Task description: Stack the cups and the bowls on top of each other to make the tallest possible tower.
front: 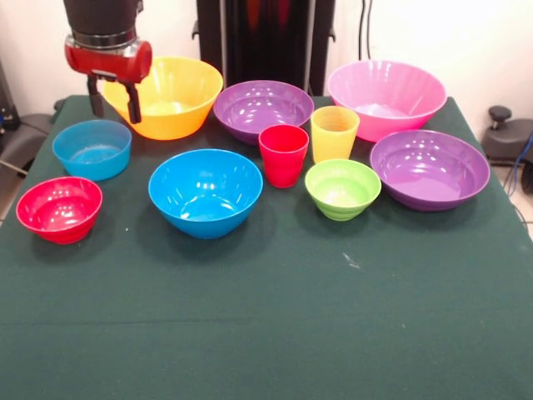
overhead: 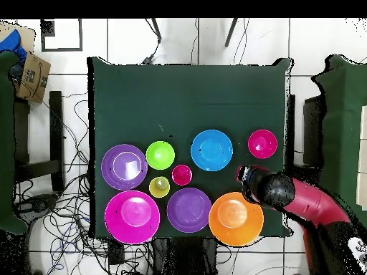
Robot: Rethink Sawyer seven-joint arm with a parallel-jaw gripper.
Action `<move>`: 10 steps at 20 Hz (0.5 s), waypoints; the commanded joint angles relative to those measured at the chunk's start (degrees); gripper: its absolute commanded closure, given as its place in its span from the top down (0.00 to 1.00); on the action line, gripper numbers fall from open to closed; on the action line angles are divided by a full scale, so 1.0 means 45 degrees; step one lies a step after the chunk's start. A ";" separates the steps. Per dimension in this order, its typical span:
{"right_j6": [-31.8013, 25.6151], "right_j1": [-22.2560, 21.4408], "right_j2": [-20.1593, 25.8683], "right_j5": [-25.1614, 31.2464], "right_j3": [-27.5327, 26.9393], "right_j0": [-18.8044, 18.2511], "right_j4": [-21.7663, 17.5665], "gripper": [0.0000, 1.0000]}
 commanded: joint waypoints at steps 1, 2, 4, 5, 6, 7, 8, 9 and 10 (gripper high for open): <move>0.0862 0.1274 0.0244 -0.1383 0.0038 0.0491 -0.0944 1.00; 0.0793 0.1506 0.0270 -0.1527 -0.0154 0.0470 -0.1039 1.00; 0.0702 0.1859 0.0235 -0.1594 -0.0492 0.0495 -0.1176 1.00; 0.0712 0.1901 0.0175 -0.1680 -0.0491 0.0517 -0.1250 1.00; 0.0695 0.1946 0.0076 -0.1715 -0.0612 0.0600 -0.1353 1.00; 0.0685 0.1975 0.0019 -0.1748 -0.0648 0.0635 -0.1390 1.00; 0.0587 0.2028 0.0025 -0.1725 -0.0739 0.0624 -0.1422 1.00; 0.0537 0.2072 0.0037 -0.1718 -0.0818 0.0630 -0.1425 1.00; 0.0473 0.2172 0.0056 -0.1751 -0.0933 0.0615 -0.1446 1.00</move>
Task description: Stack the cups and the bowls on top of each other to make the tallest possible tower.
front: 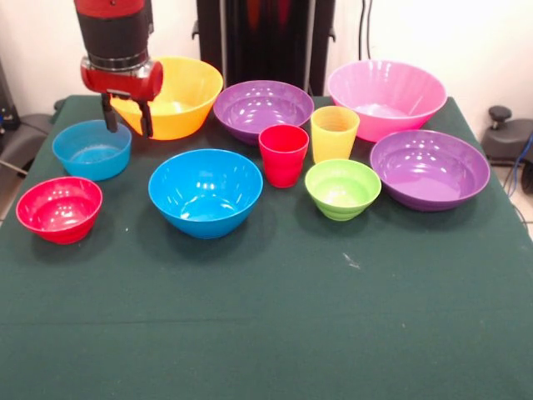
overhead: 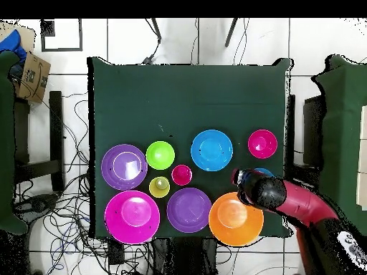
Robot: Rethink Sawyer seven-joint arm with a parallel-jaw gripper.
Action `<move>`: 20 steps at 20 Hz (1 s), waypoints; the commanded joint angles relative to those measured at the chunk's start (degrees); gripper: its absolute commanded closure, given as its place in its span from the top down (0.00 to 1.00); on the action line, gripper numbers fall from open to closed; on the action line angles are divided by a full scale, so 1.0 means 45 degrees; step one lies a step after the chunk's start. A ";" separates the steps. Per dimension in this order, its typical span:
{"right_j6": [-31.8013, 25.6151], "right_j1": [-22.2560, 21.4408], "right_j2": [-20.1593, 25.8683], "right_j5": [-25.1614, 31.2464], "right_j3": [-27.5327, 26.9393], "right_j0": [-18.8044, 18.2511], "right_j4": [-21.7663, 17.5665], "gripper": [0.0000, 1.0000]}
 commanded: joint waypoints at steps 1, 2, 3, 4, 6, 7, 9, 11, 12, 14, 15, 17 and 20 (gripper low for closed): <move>0.0426 0.1105 0.0331 -0.0829 -0.0980 0.0533 -0.1014 1.00; 0.0368 0.1204 0.0332 -0.0831 -0.1118 0.0540 -0.1065 1.00; 0.0361 0.1208 0.0322 -0.0841 -0.1123 0.0558 -0.1106 1.00; 0.0355 0.1329 0.0278 -0.0852 -0.1248 0.0598 -0.1171 1.00; 0.0360 0.1533 0.0227 -0.0911 -0.1363 0.0620 -0.1282 1.00; 0.0374 0.1658 0.0197 -0.0938 -0.1452 0.0635 -0.1317 1.00; 0.0407 0.1864 0.0127 -0.0996 -0.1626 0.0683 -0.1389 1.00; 0.0412 0.1861 0.0012 -0.0924 -0.1719 0.0783 -0.1491 1.00; 0.0405 0.1836 -0.0066 -0.0906 -0.1774 0.0845 -0.1574 1.00; 0.0383 0.1807 -0.0156 -0.0879 -0.1915 0.0922 -0.1705 1.00; 0.0369 0.1803 -0.0167 -0.0870 -0.2000 0.0937 -0.1753 1.00; 0.0373 0.1802 -0.0182 -0.0932 -0.2036 0.0909 -0.1872 1.00; 0.0364 0.1772 -0.0129 -0.0938 -0.2010 0.0829 -0.1947 1.00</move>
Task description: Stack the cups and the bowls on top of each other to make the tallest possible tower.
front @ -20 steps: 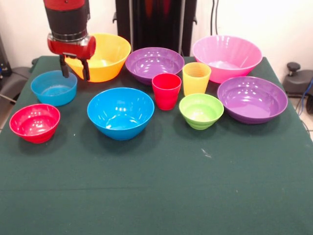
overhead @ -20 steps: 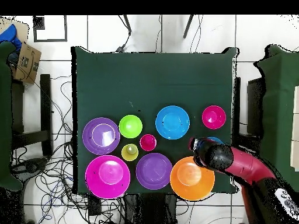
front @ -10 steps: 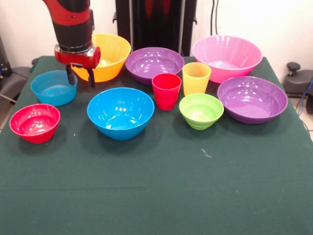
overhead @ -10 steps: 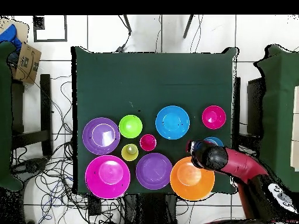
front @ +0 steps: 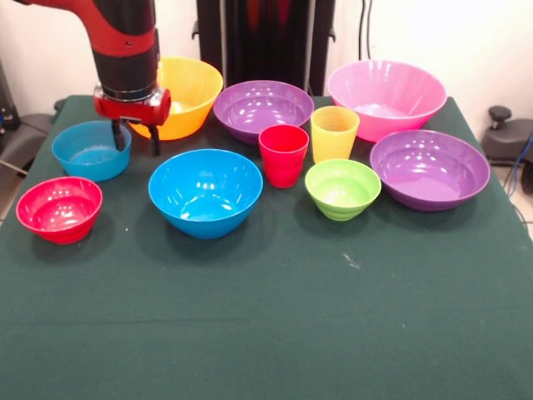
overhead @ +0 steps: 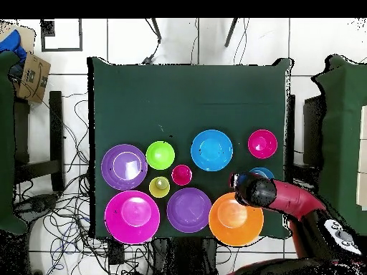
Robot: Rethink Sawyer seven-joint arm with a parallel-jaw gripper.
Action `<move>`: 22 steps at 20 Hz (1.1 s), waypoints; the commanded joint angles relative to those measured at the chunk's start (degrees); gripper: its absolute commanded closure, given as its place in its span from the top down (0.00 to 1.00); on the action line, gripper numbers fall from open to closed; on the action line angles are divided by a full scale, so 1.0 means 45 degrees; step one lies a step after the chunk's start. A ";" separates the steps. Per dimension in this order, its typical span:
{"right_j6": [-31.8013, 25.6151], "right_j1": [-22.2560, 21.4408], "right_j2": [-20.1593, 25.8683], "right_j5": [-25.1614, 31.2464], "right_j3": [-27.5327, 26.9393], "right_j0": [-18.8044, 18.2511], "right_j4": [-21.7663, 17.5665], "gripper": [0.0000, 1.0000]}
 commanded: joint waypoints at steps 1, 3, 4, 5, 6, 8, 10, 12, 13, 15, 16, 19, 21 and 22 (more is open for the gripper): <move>0.0415 0.0243 0.0278 -0.0869 -0.0961 0.0475 -0.0963 1.00; 0.0483 0.0259 0.0210 -0.0927 -0.0951 0.0525 -0.1046 1.00; 0.0479 0.0274 0.0185 -0.0941 -0.0988 0.0521 -0.1087 1.00; 0.0512 0.0287 0.0167 -0.0917 -0.1045 0.0577 -0.1093 1.00; 0.0484 0.0255 0.0155 -0.0877 -0.1077 0.0573 -0.1124 1.00; 0.0472 0.0170 0.0143 -0.0806 -0.1091 0.0600 -0.1141 1.00; 0.0480 0.0248 0.0152 -0.0880 -0.1110 0.0587 -0.1146 1.00; 0.0504 0.0280 0.0137 -0.0953 -0.1091 0.0604 -0.1134 1.00; 0.0529 0.0309 0.0120 -0.1012 -0.1079 0.0615 -0.1138 1.00; 0.0536 0.0441 0.0140 -0.1057 -0.1164 0.0591 -0.1107 1.00; 0.0501 0.0462 0.0172 -0.1038 -0.1188 0.0553 -0.1089 1.00; 0.0625 0.0467 0.0085 -0.1175 -0.1258 0.0662 -0.1080 0.00; 0.0624 0.0485 0.0075 -0.1176 -0.1295 0.0666 -0.1065 0.00; 0.0571 0.0536 0.0083 -0.1025 -0.1337 0.0648 -0.1023 0.00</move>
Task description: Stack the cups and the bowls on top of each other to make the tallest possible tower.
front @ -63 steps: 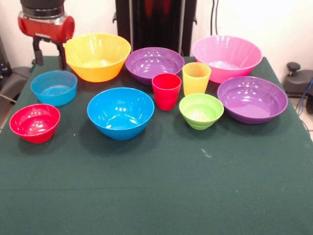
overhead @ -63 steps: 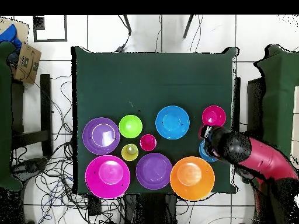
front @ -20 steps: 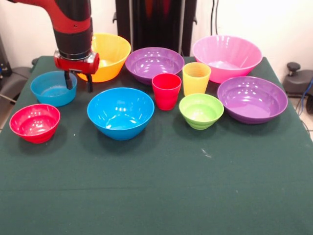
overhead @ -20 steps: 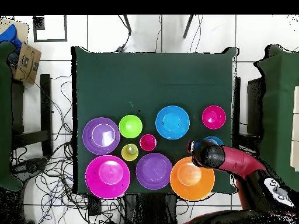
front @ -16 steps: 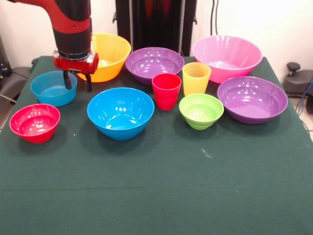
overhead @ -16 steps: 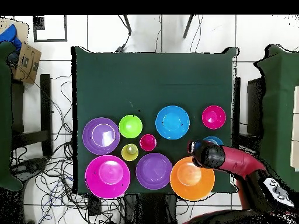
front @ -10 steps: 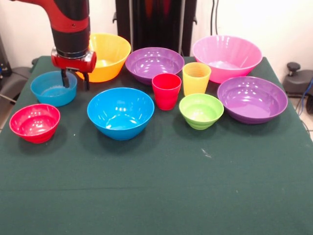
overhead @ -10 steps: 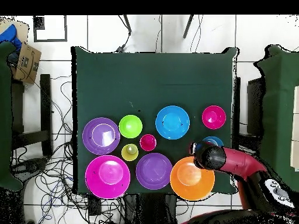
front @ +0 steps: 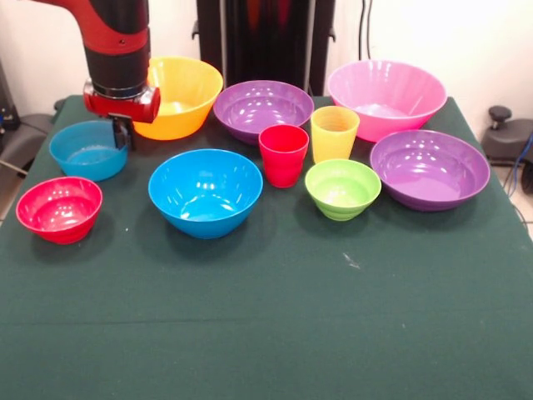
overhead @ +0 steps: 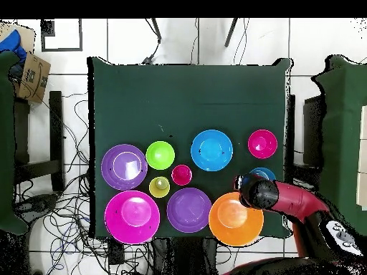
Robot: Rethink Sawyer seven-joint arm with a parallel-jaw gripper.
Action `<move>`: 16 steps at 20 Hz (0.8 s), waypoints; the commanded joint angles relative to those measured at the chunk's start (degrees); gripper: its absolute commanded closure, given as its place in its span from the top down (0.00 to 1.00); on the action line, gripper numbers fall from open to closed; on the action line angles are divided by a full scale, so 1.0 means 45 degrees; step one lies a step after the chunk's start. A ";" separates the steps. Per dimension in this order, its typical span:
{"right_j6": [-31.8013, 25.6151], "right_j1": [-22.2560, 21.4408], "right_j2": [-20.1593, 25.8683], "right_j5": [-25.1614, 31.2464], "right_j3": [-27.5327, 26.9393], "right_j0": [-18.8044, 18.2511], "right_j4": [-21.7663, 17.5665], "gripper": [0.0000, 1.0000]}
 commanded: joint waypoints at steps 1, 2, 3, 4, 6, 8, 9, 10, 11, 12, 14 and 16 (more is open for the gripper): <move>0.0605 0.0578 0.0540 -0.0995 -0.1139 0.0496 -0.0725 0.00; 0.0673 0.0597 0.0468 -0.1065 -0.1088 0.0536 -0.0738 0.00; 0.0696 0.0634 0.0447 -0.1096 -0.1083 0.0548 -0.0739 0.00; 0.0702 0.0690 0.0443 -0.1152 -0.1099 0.0549 -0.0748 0.00; 0.0678 0.0811 0.0462 -0.1268 -0.1117 0.0514 -0.0773 0.00; 0.0636 0.0918 0.0482 -0.1325 -0.1159 0.0489 -0.0774 0.00; 0.0620 0.0963 0.0492 -0.1322 -0.1204 0.0491 -0.0764 0.00; 0.0614 0.0964 0.0491 -0.1345 -0.1181 0.0484 -0.0763 0.00; 0.0604 0.1000 0.0488 -0.1337 -0.1218 0.0489 -0.0755 0.00; 0.0562 0.1016 0.0525 -0.1315 -0.1209 0.0446 -0.0748 0.00; 0.0500 0.1111 0.0582 -0.1297 -0.1282 0.0378 -0.0739 0.00; 0.0496 0.1197 0.0594 -0.1292 -0.1343 0.0368 -0.0731 0.00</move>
